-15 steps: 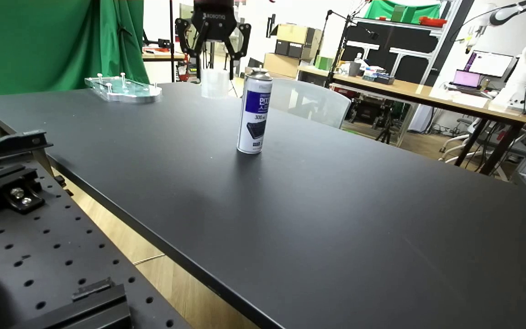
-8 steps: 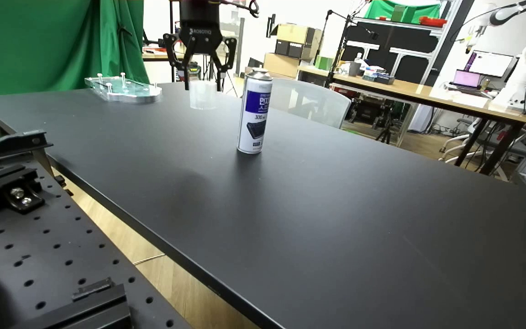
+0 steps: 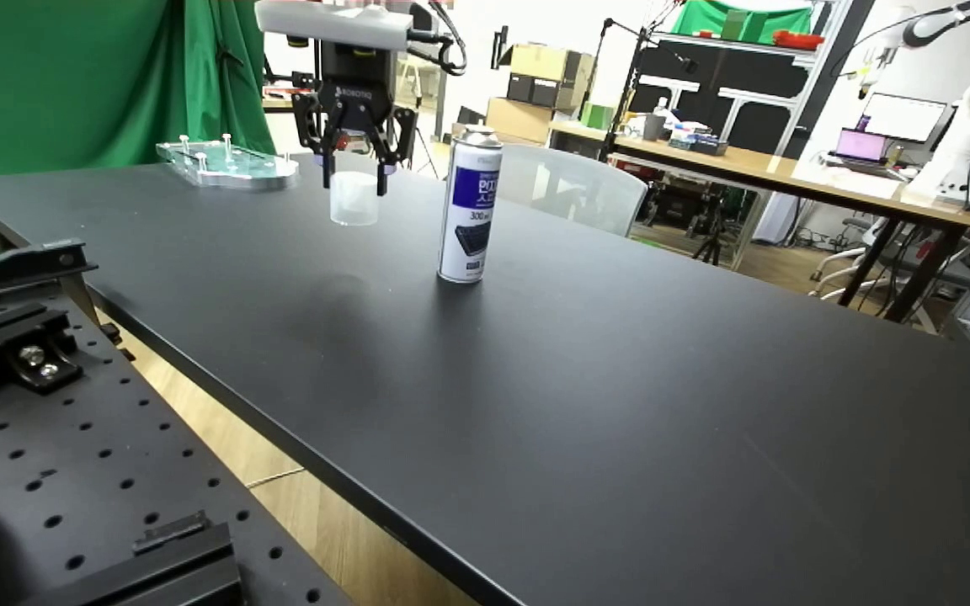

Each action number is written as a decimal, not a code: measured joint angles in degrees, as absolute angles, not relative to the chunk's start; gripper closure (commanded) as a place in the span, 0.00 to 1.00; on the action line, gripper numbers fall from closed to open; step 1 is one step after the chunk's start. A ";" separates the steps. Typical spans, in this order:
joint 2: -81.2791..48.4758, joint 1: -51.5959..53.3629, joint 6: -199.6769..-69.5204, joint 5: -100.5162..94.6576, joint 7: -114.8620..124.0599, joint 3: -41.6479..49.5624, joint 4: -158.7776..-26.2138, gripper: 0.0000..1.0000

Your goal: Remove the lid from the white spray can

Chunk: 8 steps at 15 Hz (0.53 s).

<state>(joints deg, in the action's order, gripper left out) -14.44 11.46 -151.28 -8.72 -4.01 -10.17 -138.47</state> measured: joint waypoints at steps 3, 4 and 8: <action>-16.10 12.61 -156.06 -9.34 -0.45 -9.67 -138.45 0.35; -16.44 12.85 -156.81 -9.33 0.03 -9.62 -138.44 0.35; -16.61 13.05 -157.01 -9.31 0.03 -9.37 -138.42 0.60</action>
